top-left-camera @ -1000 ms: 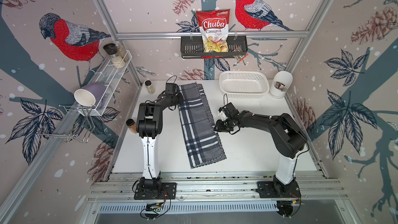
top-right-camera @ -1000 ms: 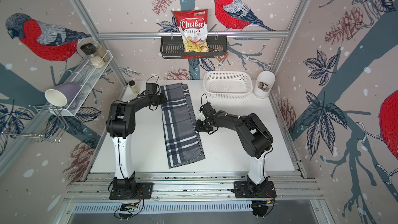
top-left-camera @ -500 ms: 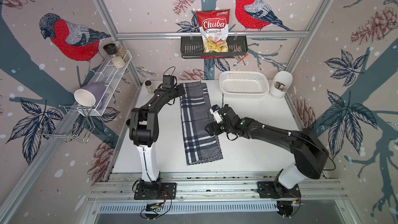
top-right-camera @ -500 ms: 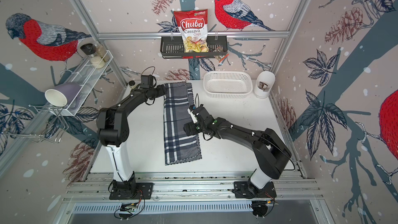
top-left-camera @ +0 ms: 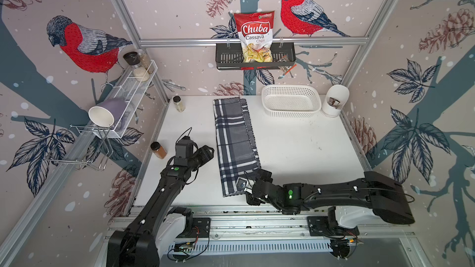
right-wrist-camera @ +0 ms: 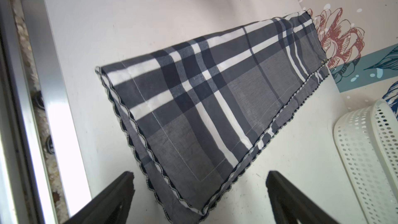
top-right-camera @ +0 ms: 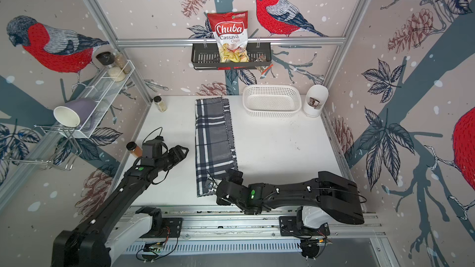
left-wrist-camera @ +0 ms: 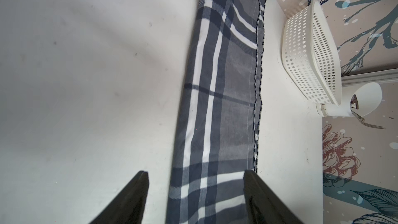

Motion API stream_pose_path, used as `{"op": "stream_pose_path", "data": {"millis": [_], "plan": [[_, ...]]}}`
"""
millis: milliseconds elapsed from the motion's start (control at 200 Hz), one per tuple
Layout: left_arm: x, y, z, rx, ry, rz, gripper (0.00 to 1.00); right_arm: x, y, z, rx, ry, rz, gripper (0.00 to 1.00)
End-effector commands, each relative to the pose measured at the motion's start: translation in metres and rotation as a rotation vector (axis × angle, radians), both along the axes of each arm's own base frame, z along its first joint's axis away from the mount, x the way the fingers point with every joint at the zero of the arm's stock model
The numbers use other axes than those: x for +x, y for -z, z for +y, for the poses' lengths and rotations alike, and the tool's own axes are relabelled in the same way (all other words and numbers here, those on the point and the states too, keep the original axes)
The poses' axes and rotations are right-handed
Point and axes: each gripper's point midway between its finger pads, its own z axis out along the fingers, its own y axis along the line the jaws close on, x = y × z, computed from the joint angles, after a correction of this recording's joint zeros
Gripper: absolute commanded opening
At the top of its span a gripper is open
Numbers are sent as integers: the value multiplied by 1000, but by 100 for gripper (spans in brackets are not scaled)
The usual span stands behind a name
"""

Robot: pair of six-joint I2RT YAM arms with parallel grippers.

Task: Roll up the pillowcase
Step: Roll the pillowcase at the center of the board.

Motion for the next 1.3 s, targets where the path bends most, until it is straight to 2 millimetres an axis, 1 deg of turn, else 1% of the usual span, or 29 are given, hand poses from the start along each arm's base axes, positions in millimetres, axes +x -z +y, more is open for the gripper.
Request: {"op": "stream_pose_path", "data": {"millis": [0,70,135,295,395,505,570,630,755,805,855,895,950,1160,1296], "plan": [[-27,9,-2,-59,-24,29,76,-9,7,8,-31,-65,-28,100],[-35,10,-4,-83,-29,8,76,-9,15,11,-46,-75,-39,100],[-40,10,-11,-102,-13,-7,76,-9,24,11,-67,-85,-51,100],[-48,17,-27,-61,46,-5,75,-5,45,8,-109,-72,-79,99],[-47,21,-26,-40,34,-18,75,-4,56,5,-128,-70,-87,97],[-47,24,-26,-56,22,-25,74,-1,65,4,-158,-71,-97,91],[-48,29,-25,-53,15,-21,74,0,69,5,-164,-77,-90,84],[-47,33,-24,-52,10,-17,74,1,74,6,-169,-85,-82,75],[-47,35,-26,-57,13,-11,74,0,84,7,-188,-108,-56,47],[-46,33,-26,-59,14,-21,74,-2,86,8,-192,-120,-36,35],[-46,31,-25,-56,11,-29,74,-5,87,10,-193,-137,-9,24],[-45,29,-24,-53,5,-38,74,-8,86,12,-197,-149,22,12],[-44,25,-23,-54,5,-60,74,-11,82,16,-195,-157,76,0],[-42,17,-26,-62,30,-118,74,-27,57,21,-136,-204,343,0],[-40,14,-29,-58,55,-143,74,-25,37,20,-96,-210,440,0]]}}
